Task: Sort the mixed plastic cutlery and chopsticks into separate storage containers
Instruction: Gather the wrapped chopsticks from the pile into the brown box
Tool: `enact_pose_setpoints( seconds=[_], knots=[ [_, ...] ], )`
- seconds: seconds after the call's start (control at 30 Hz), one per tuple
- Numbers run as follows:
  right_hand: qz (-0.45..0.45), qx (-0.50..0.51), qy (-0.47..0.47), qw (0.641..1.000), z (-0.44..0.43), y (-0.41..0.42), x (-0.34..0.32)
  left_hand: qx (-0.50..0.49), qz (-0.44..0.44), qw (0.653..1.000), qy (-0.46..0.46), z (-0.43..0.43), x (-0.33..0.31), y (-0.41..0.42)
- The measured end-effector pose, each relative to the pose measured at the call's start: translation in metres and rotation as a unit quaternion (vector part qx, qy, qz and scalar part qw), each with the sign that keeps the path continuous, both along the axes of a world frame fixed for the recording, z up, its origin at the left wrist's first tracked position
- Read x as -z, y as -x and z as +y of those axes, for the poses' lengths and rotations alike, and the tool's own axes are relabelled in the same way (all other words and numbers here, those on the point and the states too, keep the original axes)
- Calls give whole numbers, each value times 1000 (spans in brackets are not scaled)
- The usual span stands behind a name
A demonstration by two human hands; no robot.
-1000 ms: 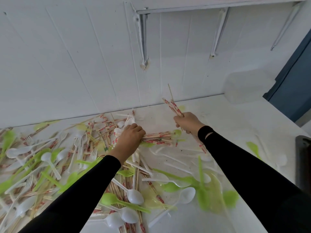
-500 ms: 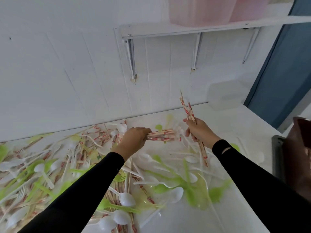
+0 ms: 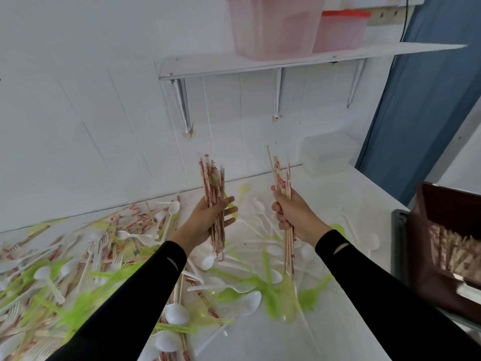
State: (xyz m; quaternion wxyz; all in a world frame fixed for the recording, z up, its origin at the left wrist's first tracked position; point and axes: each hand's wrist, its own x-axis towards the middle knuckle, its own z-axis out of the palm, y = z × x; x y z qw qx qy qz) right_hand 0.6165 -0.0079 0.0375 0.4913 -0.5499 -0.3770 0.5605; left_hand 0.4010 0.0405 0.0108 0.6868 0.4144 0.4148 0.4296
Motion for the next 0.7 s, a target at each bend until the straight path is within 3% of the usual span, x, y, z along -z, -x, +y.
enact_pose_setpoints(
  seconds=[0.13,0.33,0.43,0.6,0.7],
  knots=[
    [33,-5,-23,999,-15,-8,-2,-19,-40,999,18,-1,0,-26],
    [-61,1,15,998,-32,-27,8,-71,-121,988,68,-6,-1,-66],
    [-49,-26,14,998,-37,-38,12,-67,-84,992,62,-9,-6,-86],
    [-16,-16,8,1000,-42,-54,6,57,65,996,37,-9,-4,-102],
    [-5,-17,-9,1000,-42,-67,3,-14,50,999,7,-9,-5,-113]
  ],
)
